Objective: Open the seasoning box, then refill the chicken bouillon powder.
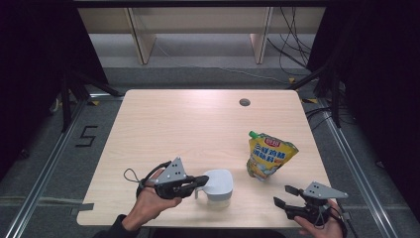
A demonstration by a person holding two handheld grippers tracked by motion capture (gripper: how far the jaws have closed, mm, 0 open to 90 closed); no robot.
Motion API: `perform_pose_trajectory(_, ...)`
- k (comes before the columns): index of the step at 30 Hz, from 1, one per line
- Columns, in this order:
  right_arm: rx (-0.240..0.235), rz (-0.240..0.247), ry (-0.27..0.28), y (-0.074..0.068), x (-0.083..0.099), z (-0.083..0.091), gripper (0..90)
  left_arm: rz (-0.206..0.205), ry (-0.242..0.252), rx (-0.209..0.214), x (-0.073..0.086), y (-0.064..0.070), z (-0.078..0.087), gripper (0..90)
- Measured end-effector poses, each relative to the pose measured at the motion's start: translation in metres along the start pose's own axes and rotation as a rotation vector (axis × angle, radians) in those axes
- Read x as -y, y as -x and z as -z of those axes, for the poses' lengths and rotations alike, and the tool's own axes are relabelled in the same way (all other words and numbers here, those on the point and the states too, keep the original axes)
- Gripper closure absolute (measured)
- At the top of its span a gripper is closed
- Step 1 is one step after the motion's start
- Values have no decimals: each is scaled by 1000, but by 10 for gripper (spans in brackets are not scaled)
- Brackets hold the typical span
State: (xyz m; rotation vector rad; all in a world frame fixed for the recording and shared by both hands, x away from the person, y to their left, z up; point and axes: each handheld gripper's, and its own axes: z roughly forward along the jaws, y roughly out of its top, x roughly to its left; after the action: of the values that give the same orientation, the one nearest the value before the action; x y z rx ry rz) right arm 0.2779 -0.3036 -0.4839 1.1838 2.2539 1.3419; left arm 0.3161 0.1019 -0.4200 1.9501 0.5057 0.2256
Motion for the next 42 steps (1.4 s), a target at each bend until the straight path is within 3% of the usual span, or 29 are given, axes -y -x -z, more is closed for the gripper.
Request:
perform_pose_trajectory(1, -3, 42, 19, 1, -1, -1, 401, 0, 0, 0, 0, 0, 0, 891)
perform_pose_trajectory(2, -7, 28, 18, -2, -2, -1, 429, 7, -5, -1, 1, -1, -2, 891)
perform_pose_trajectory(3, -22, 15, 19, -5, -3, -1, 440, -15, -12, -2, 1, -3, -3, 891)
perform_pose_trajectory(5, -24, 53, 45, -7, -5, -2, 477, -6, -11, -4, 2, -3, -4, 891)
perform_pose_trajectory(8, -35, 48, 31, -11, -7, -3, 495, -6, -18, -13, 3, -4, -4, 891)
perform_pose_trajectory(9, -31, 86, 53, -10, -8, -5, 498, 7, -15, -18, 4, -4, -4, 891)
perform_pose_trajectory(10, -43, 65, 43, -14, -10, -6, 508, 15, -12, -15, 5, -5, -4, 891)
perform_pose_trajectory(11, -44, 53, 39, -16, -10, -6, 512, -3, -23, -17, 5, -6, -4, 891)
perform_pose_trajectory(12, -41, 88, 49, -15, -11, -8, 513, 6, -21, -18, 7, -6, -5, 891)
perform_pose_trajectory(14, -41, 107, 48, -16, -12, -9, 513, 2, -31, -21, 8, -6, -5, 891)
perform_pose_trajectory(16, -50, 91, 47, -18, -13, -11, 514, 9, -32, -28, 9, -5, -5, 891)
perform_pose_trajectory(18, -40, 135, 61, -16, -14, -12, 522, 4, -30, -25, 9, -5, -5, 891)
perform_pose_trajectory(23, -61, 129, 55, -19, -16, -13, 556, 16, -26, -28, 10, -5, -4, 891)
perform_pose_trajectory(24, -59, 93, 42, -25, -17, -12, 582, 21, -14, -22, 11, -6, -4, 891)
perform_pose_trajectory(25, -63, 132, 60, -23, -18, -15, 595, 21, -14, -22, 11, -6, -4, 891)
perform_pose_trajectory(26, -68, 123, 57, -25, -19, -15, 618, 17, -16, -18, 12, -7, -3, 891)
perform_pose_trajectory(27, -65, 164, 58, -24, -21, -16, 636, 17, -16, -18, 12, -7, -3, 891)
perform_pose_trajectory(28, -65, 164, 58, -24, -21, -16, 636, 16, -14, -23, 12, -6, -3, 891)
perform_pose_trajectory(29, -69, 132, 56, -27, -21, -16, 652, 16, -13, -24, 12, -6, -3, 891)
perform_pose_trajectory(30, -75, 157, 67, -27, -22, -18, 674, 15, -14, -24, 12, -6, -3, 891)
perform_pose_trajectory(33, -73, 153, 63, -30, -24, -20, 728, 28, -11, -24, 12, -6, -3, 891)
perform_pose_trajectory(34, -79, 195, 90, -30, -27, -21, 757, 17, -13, -22, 13, -8, -2, 891)
perform_pose_trajectory(36, -90, 201, 99, -33, -29, -23, 772, 21, -13, -27, 13, -7, -1, 891)
perform_pose_trajectory(42, -126, 239, 75, -41, -33, -32, 804, 10, -8, -18, 14, -9, 0, 891)
